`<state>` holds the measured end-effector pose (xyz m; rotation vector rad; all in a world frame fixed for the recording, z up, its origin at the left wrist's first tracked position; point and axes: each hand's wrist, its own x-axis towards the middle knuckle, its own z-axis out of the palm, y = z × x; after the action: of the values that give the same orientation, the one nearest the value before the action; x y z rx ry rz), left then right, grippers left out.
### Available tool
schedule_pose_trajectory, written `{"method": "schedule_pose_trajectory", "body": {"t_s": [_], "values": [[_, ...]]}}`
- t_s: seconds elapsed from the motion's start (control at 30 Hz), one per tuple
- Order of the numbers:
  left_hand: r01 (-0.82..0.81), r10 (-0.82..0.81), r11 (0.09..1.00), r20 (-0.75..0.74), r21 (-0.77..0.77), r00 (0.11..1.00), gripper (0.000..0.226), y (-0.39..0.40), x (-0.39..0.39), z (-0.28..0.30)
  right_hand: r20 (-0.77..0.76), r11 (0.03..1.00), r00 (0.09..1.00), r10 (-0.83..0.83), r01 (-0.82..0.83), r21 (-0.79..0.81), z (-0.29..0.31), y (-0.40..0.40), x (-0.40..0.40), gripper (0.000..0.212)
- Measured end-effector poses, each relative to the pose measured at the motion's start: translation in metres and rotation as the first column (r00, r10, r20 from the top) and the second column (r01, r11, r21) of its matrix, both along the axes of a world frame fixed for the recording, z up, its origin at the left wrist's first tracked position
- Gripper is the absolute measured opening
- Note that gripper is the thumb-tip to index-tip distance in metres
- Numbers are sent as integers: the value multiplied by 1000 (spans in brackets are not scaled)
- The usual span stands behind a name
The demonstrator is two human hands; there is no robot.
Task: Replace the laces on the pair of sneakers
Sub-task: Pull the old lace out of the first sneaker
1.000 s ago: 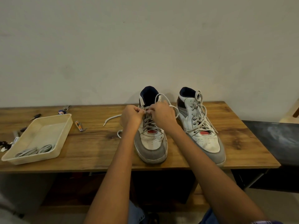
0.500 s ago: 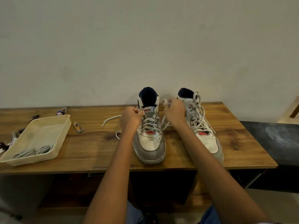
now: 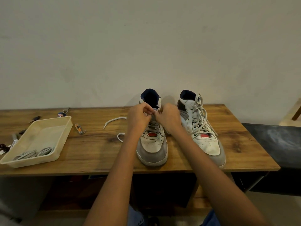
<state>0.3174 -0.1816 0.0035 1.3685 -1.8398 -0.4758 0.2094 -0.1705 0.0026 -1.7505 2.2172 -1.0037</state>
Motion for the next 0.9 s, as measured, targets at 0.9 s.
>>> {"method": "schedule_pose_trajectory", "body": {"t_s": [0.9], "values": [[-26, 31, 999, 274, -20, 961, 13, -2, -18, -24, 578, 1000, 816, 9, -13, 3, -14, -4, -19, 13]]}}
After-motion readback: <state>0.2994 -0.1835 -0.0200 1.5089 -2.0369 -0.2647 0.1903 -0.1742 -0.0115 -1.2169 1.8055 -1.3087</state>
